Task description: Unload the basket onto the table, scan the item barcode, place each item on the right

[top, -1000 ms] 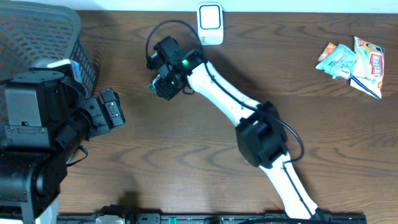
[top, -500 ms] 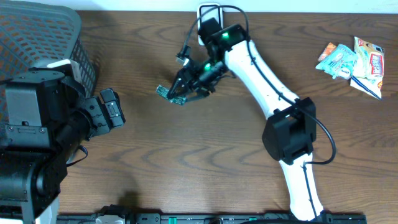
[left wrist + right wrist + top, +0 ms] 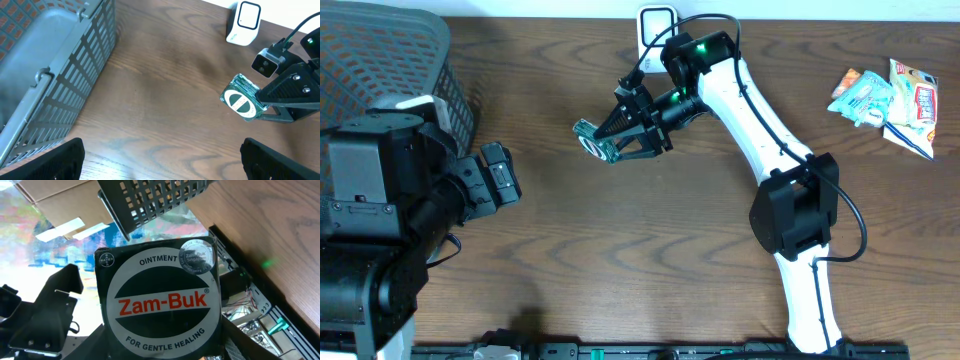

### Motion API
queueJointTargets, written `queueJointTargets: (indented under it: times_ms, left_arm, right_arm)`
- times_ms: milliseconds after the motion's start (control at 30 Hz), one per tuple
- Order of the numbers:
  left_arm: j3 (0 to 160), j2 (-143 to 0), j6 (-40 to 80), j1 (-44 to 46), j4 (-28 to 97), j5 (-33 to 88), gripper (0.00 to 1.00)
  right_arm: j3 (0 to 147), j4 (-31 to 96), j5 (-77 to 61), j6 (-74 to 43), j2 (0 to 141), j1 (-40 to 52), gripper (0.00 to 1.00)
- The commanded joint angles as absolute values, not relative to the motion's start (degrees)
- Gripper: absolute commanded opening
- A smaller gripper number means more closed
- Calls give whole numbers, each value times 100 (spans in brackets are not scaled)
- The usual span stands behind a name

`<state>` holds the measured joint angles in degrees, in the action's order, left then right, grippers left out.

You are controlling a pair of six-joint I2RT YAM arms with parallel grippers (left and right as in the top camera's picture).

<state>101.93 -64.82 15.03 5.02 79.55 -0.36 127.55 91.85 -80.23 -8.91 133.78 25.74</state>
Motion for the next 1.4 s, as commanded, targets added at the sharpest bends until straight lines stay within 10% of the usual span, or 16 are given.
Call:
queueJointTargets:
  times_ms: [0,300,1033,1167,1367]
  left_arm:
    - [10235,-6473,1492,489,7970,-67,97]
    - [10235,-6473,1492,489,7970,-67,98]
    - [10235,-6473,1492,489,7970,-67,98]
    - [10232,-6473,1492,489,7970,-69,98]
    - [10232,-6473,1492,489,7970,-67,98]
  right_arm:
    - [12772,9113,-8331,-589,13312,2558,43]
    - [12772,8025,-5981,2091,13312,2571,42]
    - [11629,7474,-421,1280,13353,3052,54]
    - [11478,7456,303,989,13353,3026,82]
    - [11832,7782,1000,143,13336,3022,90]
